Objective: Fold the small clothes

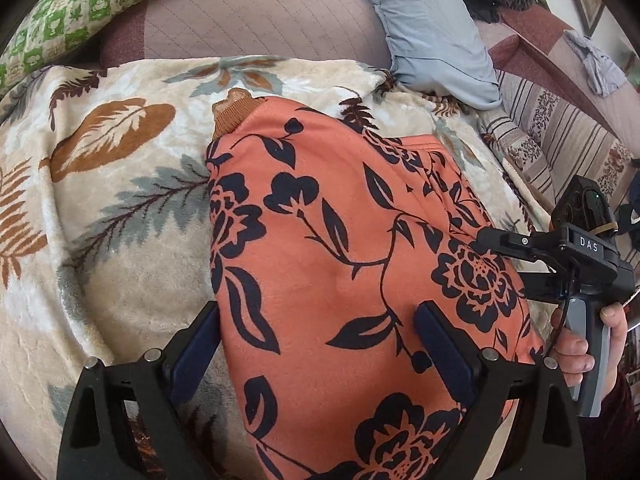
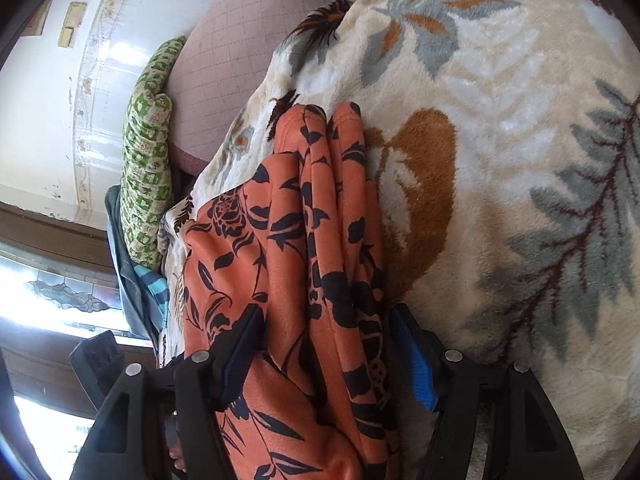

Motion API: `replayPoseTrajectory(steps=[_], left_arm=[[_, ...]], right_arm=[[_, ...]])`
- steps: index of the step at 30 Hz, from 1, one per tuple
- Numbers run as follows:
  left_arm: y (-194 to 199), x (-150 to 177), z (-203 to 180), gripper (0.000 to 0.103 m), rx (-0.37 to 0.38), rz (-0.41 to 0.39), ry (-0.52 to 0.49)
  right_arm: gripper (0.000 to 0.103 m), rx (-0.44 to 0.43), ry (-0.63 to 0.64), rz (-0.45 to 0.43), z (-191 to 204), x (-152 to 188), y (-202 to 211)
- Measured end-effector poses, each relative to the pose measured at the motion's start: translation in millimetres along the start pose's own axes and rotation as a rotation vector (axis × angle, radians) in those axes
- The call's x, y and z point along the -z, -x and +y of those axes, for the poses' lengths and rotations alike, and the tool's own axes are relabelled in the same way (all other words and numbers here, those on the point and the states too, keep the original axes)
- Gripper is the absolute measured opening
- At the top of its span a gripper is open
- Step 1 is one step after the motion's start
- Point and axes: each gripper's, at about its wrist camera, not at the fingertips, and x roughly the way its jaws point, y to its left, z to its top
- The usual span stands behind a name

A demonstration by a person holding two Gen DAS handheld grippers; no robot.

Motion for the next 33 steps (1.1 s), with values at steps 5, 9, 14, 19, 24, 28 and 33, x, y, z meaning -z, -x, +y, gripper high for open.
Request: replayPoseTrajectory(steps=[5, 9, 14, 19, 24, 28, 33], left_arm=[[1, 0, 8, 0.096, 0.043, -0.018, 0.05], [3, 2, 1, 0.086, -0.003, -0.042, 0.026], [8, 2, -7, 0.069, -0.065, -0.069, -0.016], [16, 0, -13, 0.055, -0.107, -0.089, -0.063], [27, -3, -5, 0.048, -0.082, -0.087, -0.026], [42, -3, -6, 0.046, -0.106, -0.115, -0.031], [69, -3, -4, 0.045, -0.13, -0.161, -0.027]], right_arm=[[0.08, 0.002, 0.025, -0.009, 14, 2, -11], [0.08, 0.106, 0.123, -0.019, 34, 8, -19], [0.055, 0.173, 0.187, -0.038, 47, 15, -20], [0.049, 0.208, 0.241, -0.07, 63, 17, -19], [0.047, 0.217, 0.298, -0.098, 80, 20, -16], [0.047, 0.184, 0.329, -0.122, 92, 25, -9], [0.046, 0.141, 0.369, -0.127, 113, 38, -12]])
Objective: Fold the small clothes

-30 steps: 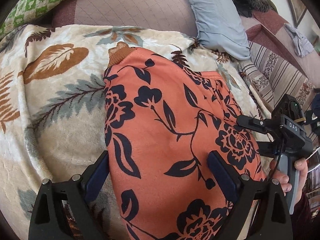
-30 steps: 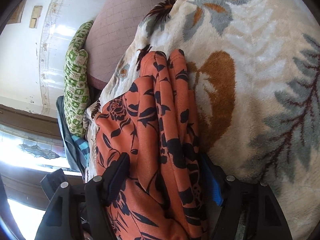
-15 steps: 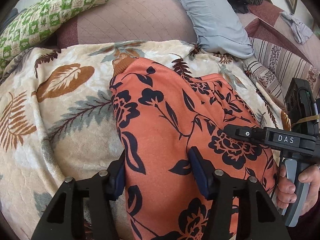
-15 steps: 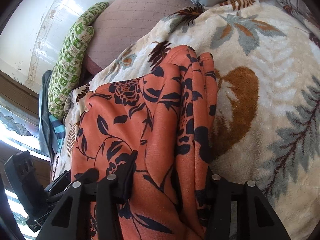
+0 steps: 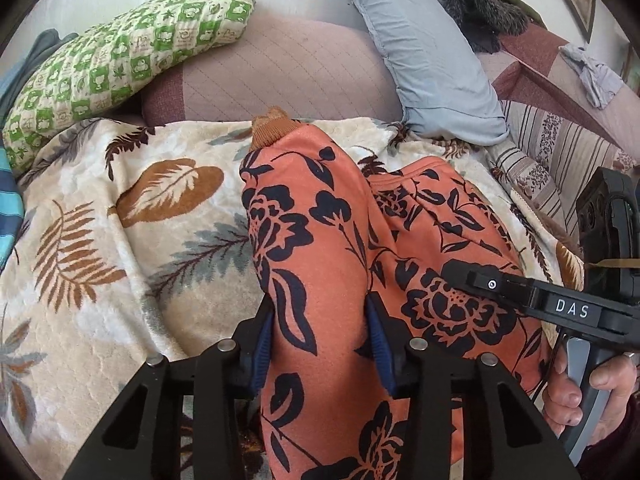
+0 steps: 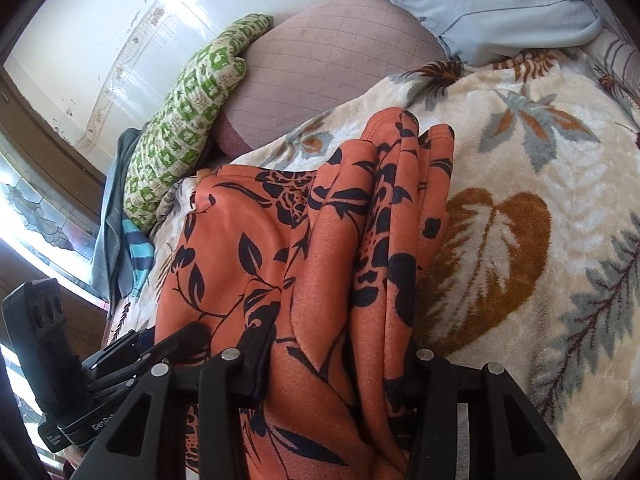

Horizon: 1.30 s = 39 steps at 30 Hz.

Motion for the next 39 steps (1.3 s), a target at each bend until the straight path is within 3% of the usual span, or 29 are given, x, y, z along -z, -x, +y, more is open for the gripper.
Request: replayPoseTrajectory(steps=[17, 19, 22, 26, 29, 33, 37, 39], left_arm=[[68, 29, 72, 0.045, -0.15, -0.056, 0.099], [62, 36, 78, 0.045, -0.211, -0.023, 0.093], [37, 54, 92, 0.046, -0.341, 0.061, 0.08], [41, 62, 112, 0.065, -0.288, 0.069, 0.18], [56, 60, 116, 0.065, -0.342, 0.008, 0.194], [64, 54, 116, 0.065, -0.388, -0.051, 0.202], [56, 50, 114, 0.065, -0.436, -0.055, 0.175], [48, 50, 114, 0.065, -0.455, -0.035, 0.164]], right_arm=[[0.046, -0.207, 0.013, 0.063, 88, 38, -46], [0.046, -0.187, 0.008, 0.091, 93, 44, -57], [0.048, -0.077, 0.022, 0.099, 89, 50, -69], [0.062, -0.016, -0.032, 0.149, 77, 51, -78], [0.062, 0.015, 0.012, 0.105, 79, 47, -62], [0.062, 0.054, 0.095, -0.07, 92, 38, -30], [0.061, -0.067, 0.225, -0.231, 118, 39, 0], [0.053, -0.134, 0.262, -0.198, 128, 40, -3]])
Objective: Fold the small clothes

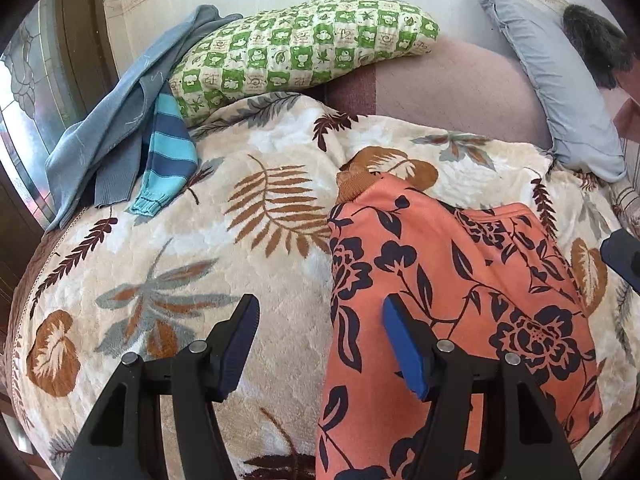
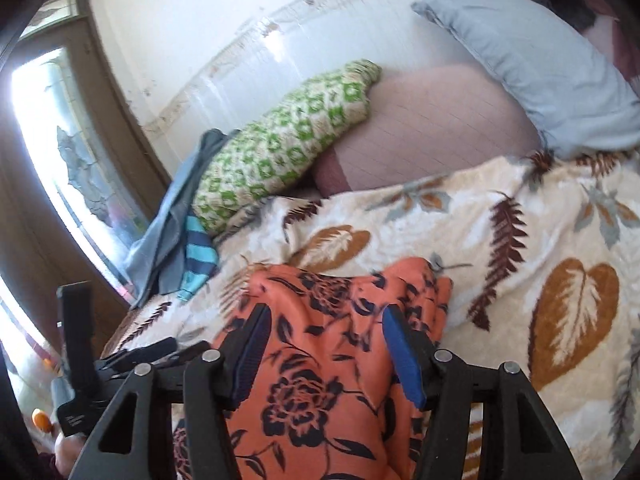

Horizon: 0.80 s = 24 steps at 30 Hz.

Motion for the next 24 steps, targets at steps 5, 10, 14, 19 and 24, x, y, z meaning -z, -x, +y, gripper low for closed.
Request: replayPoseTrajectory(steps=[5, 10, 14, 19, 24], left_arm=[[-20, 3, -5, 0.077, -0.058, 0.044, -0.033], [-21, -3, 0, 0.078, -0.034, 0.038, 0.014], [-13, -12, -6, 0.078, -0.024, -0.022, 0.001], [-36, -15, -13, 0.079, -0.044, 0.035, -0.046], [-43, -11, -20, 0.081, -0.073, 0.049, -0.085]], right_arm=[[0.034, 0.069, -0.114, 0.361, -25, 29, -69], [0.018, 0.032, -0.221, 0.323, -46, 18, -61], [0.019, 0.053, -0.127, 0.218, -31, 8, -52], [0.021, 0.126, -0.087, 0.261, -26, 5, -72], [0.022, 0.159, -0.069, 0.318, -33, 14, -88]])
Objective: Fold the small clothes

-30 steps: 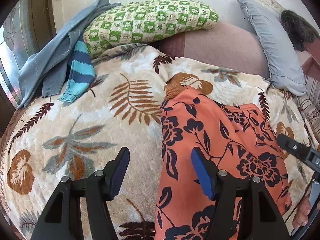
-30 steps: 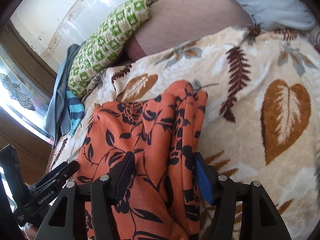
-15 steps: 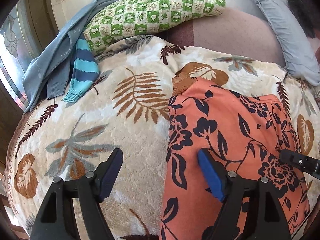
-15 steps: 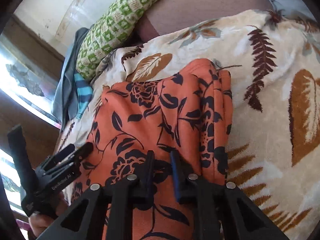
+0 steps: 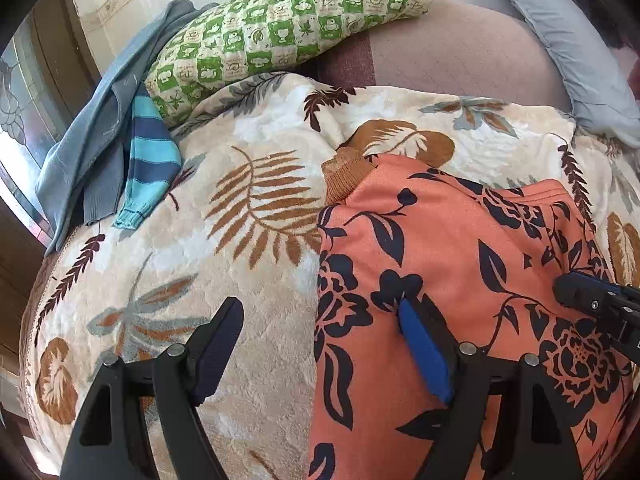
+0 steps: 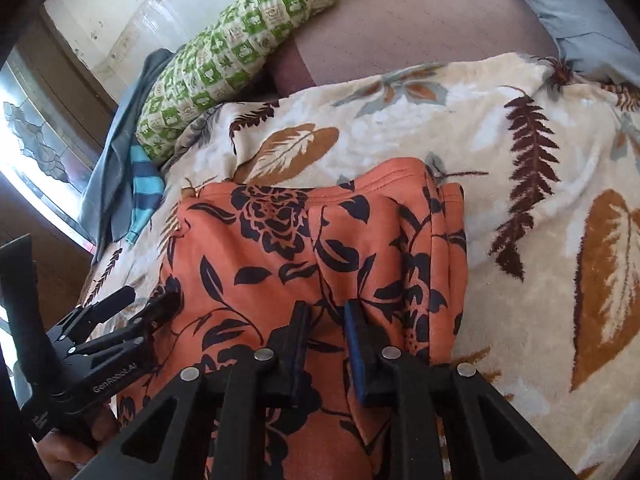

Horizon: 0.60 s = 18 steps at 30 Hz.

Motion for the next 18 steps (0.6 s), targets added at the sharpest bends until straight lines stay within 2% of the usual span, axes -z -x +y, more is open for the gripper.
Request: replayPoseTrajectory(steps=[5, 7, 13, 15, 18], left_arm=[[22, 5, 3, 0.081, 0.005, -0.019, 0.028], [41, 7, 1, 0.081, -0.009, -0.064, 0.028], [114, 13, 4, 0.082, -0.027, -0.198, 0.085], [142, 20, 6, 0.087, -0.053, -0.255, 0.103], [179, 35, 12, 0.089, -0.051, -0.319, 0.135]], right_arm=[[0.022, -0.005, -0.022, -0.055, 3, 7, 22], [0.022, -0.022, -0.014, -0.099, 9, 12, 40], [0.022, 0.041, 0.159, -0.277, 46, 40, 112], [0.022, 0.052, 0.179, -0.327, 53, 50, 135], [0.022, 0.065, 0.186, -0.395, 59, 72, 167]])
